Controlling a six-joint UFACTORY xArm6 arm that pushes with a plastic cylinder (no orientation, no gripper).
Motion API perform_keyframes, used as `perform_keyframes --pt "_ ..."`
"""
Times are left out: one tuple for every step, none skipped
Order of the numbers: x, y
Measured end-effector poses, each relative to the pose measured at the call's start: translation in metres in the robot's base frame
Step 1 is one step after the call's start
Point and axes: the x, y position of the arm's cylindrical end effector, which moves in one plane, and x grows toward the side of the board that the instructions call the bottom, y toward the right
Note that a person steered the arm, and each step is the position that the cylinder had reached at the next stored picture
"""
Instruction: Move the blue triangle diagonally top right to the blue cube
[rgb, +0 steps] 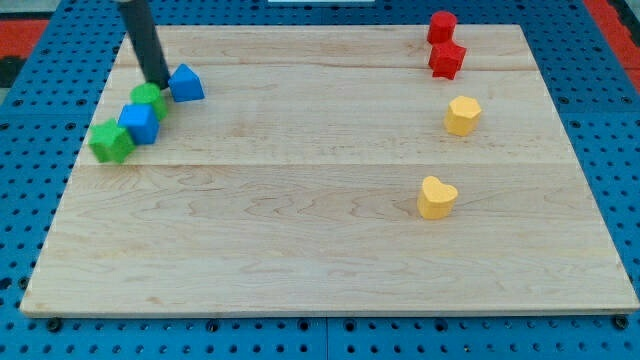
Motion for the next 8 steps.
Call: perform_keyframes --pt "0.034 -0.023" --pt "0.033 -0.031" --pt "-0.023 -0.056" --pt "-0.048 0.023" --pt "-0.044 0.055" --pt "-0.003 0.054" --pt "0.012 0.051" --pt "-0.034 0.045"
